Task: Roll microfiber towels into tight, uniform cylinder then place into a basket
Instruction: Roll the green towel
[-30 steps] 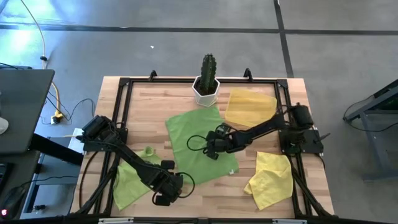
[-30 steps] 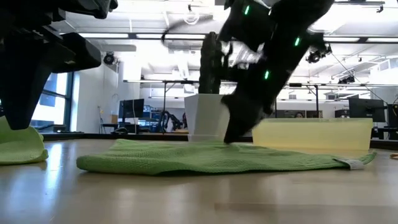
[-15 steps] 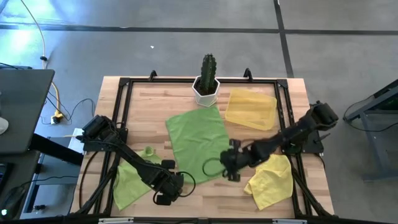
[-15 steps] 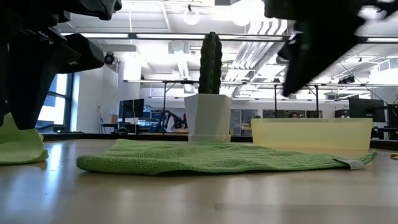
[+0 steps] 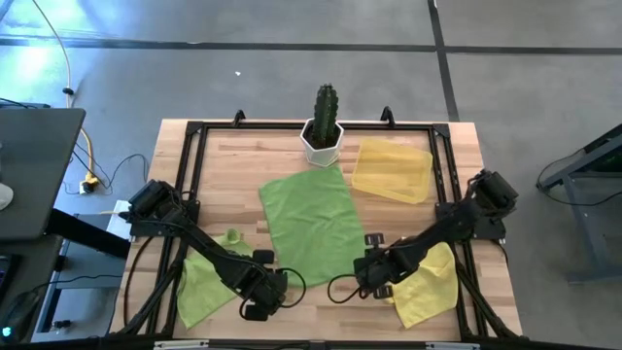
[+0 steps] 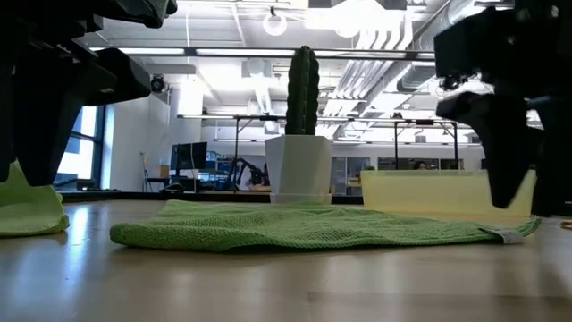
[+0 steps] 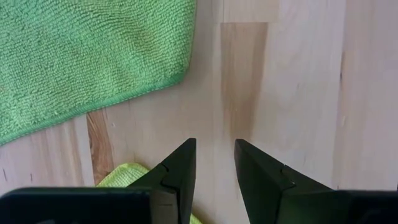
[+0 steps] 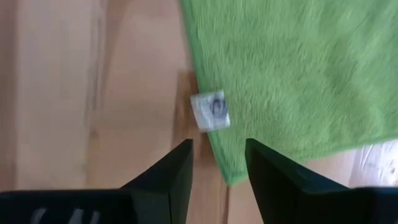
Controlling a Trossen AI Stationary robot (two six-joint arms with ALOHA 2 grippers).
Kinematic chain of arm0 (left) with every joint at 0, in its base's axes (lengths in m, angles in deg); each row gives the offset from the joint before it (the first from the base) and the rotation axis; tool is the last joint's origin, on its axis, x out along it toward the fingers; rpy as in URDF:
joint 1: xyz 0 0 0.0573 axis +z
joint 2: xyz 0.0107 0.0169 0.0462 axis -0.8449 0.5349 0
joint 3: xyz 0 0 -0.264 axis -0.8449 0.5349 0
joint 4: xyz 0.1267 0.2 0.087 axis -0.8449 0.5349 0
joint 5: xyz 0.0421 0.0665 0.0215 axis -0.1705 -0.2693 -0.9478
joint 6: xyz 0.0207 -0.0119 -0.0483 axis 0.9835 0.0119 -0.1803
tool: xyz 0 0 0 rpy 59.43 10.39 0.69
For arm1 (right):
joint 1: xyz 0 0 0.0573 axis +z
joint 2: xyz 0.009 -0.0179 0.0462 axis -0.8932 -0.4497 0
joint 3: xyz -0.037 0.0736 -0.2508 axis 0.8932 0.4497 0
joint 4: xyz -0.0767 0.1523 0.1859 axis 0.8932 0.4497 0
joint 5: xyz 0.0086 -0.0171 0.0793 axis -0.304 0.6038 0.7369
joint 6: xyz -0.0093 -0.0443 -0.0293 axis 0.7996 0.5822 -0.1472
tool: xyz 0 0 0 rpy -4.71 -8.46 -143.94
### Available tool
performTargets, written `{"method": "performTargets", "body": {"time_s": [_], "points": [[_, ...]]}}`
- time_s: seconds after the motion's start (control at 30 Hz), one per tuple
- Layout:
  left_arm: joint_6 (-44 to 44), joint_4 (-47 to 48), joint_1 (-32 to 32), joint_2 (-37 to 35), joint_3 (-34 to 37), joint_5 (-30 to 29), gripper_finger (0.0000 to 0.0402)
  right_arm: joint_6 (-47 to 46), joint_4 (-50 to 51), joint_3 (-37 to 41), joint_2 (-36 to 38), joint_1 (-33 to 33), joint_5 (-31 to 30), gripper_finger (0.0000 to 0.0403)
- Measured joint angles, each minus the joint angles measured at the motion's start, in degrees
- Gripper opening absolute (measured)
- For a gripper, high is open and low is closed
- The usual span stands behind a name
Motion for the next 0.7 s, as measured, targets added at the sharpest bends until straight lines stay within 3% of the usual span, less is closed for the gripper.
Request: {"method": "performTargets", "body": {"time_s": [0.2,0.4,0.57,0.7], "points": [[0.0,-0.4,0.0,0.0,0.0,0.0,0.0099,0.8,0.6,0.0,-1.8,0.0,0.3,0.0169],[0.0,-0.6,0.0,0.0,0.0,0.0,0.0099,3.3,0.4,-0.2,-3.5,-0.1,-1.2,0.0166],[0.0,-0.6,0.0,0.0,0.0,0.1,0.0099,3.5,0.1,-0.3,-5.0,-0.4,-0.5,0.0130],[0.0,-0.6,0.0,0.0,0.0,0.5,0.0099,3.5,-0.2,-0.3,-5.3,-0.4,0.1,0.0075]]}}
